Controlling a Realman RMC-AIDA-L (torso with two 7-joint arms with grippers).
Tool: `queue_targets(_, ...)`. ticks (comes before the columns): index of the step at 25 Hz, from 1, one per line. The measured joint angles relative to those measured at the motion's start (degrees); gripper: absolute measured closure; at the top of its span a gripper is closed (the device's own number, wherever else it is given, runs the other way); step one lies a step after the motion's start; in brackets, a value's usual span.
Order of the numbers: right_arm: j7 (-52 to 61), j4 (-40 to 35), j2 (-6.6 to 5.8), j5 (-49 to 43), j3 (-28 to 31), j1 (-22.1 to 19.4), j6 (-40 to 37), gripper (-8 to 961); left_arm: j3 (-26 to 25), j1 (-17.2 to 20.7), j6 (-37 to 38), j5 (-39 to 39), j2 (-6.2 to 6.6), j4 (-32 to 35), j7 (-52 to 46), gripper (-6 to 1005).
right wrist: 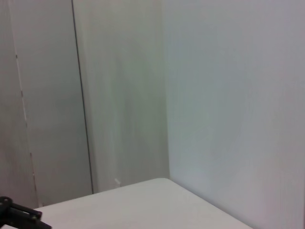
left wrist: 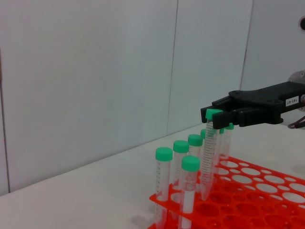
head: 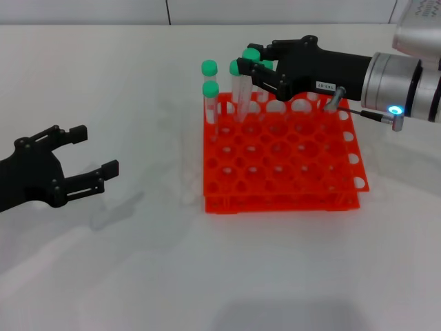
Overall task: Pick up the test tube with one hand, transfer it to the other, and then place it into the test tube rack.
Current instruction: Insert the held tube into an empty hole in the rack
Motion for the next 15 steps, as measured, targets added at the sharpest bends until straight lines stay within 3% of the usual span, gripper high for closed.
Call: queue_targets(15, 0.40, 0.82, -0.06, -0.22, -3.57, 1.05, 4.35, 688, -0.12, -0.49, -0.03, 0.00, 0.02, -0.02, 0.84, 131)
